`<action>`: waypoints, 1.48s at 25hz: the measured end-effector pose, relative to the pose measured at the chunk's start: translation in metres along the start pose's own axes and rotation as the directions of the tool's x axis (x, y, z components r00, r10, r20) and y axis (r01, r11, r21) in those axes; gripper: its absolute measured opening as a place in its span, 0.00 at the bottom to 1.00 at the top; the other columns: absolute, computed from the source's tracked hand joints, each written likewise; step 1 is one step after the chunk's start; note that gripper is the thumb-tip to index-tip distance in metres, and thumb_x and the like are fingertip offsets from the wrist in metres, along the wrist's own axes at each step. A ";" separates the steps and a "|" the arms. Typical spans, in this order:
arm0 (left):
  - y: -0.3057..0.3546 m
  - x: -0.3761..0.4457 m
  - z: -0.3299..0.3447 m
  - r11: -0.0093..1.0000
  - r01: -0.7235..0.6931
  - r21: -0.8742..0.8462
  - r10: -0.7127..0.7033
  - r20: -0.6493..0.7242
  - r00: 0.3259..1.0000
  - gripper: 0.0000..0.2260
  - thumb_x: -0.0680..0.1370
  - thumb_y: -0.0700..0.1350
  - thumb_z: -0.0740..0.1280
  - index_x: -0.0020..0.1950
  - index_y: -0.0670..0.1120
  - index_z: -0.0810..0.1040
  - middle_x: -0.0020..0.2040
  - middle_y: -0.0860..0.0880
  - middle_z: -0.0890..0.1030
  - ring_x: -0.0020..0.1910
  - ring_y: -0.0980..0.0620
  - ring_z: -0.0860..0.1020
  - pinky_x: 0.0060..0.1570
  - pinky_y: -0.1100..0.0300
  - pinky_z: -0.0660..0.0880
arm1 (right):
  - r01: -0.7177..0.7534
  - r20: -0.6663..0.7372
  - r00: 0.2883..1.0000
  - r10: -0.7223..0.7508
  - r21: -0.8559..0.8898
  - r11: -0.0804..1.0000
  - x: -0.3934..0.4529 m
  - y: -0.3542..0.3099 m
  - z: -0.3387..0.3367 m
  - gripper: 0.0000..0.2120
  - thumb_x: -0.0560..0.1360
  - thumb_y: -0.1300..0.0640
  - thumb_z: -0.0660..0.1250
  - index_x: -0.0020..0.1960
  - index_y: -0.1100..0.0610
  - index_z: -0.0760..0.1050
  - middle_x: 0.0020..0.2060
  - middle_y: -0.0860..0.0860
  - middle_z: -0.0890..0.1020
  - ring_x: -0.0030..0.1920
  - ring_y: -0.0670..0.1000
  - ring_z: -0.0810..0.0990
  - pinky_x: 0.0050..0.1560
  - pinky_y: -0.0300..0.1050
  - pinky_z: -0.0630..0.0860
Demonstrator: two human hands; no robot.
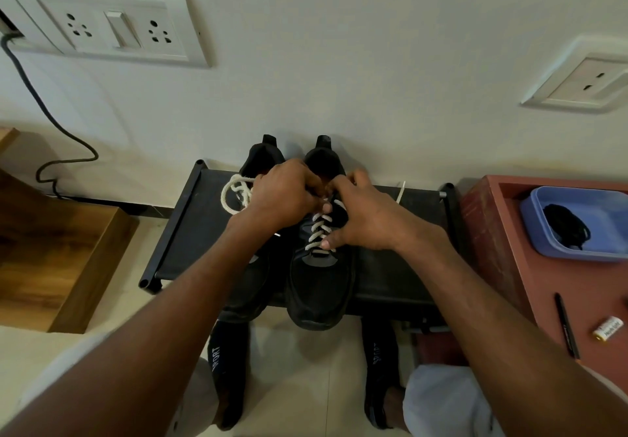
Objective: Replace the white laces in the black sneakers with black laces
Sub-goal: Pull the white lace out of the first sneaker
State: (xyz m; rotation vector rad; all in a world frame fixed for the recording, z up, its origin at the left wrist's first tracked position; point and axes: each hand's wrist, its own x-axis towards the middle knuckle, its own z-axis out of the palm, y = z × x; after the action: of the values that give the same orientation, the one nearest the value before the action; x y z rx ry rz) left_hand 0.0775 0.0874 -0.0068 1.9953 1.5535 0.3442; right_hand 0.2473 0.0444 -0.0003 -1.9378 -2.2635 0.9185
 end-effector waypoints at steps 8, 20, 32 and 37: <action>0.006 -0.001 0.002 0.886 0.241 -0.396 -0.245 0.040 0.969 0.08 0.74 0.40 0.78 0.36 0.47 0.84 0.41 0.49 0.85 0.46 0.52 0.83 0.49 0.54 0.79 | -0.006 0.009 1.000 0.006 0.081 0.997 0.005 0.004 0.002 0.42 0.65 0.45 0.85 0.70 0.49 0.64 0.67 0.48 0.62 0.64 0.54 0.76 0.64 0.52 0.78; 0.013 -0.007 0.001 0.685 0.345 -0.642 -0.435 0.021 0.900 0.04 0.77 0.41 0.75 0.44 0.41 0.86 0.43 0.44 0.87 0.47 0.47 0.85 0.53 0.49 0.83 | -0.007 -0.005 1.000 0.008 0.140 0.990 0.006 0.005 0.003 0.45 0.63 0.47 0.86 0.70 0.46 0.63 0.68 0.48 0.62 0.67 0.54 0.74 0.66 0.55 0.78; 0.020 -0.010 0.003 0.956 -0.130 0.263 0.166 -0.118 0.979 0.06 0.76 0.42 0.73 0.52 0.49 0.86 0.46 0.50 0.77 0.45 0.47 0.77 0.42 0.56 0.67 | -0.044 0.055 0.998 0.041 0.051 0.998 0.013 0.013 0.007 0.52 0.61 0.40 0.85 0.77 0.45 0.60 0.71 0.51 0.68 0.69 0.57 0.74 0.67 0.59 0.76; 0.021 -0.014 0.008 0.968 0.004 -0.253 -0.078 -0.282 0.956 0.05 0.77 0.43 0.72 0.42 0.46 0.83 0.37 0.51 0.83 0.39 0.52 0.82 0.43 0.52 0.80 | -0.084 0.046 0.996 0.080 0.082 0.993 0.012 0.009 0.008 0.50 0.58 0.40 0.85 0.73 0.45 0.64 0.68 0.49 0.73 0.65 0.55 0.77 0.64 0.60 0.77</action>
State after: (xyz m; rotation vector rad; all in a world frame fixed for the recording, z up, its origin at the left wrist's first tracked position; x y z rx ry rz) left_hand 0.0943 0.0684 0.0011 1.7717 1.6313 0.8068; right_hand 0.2493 0.0524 -0.0154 -2.0081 -2.1434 1.0548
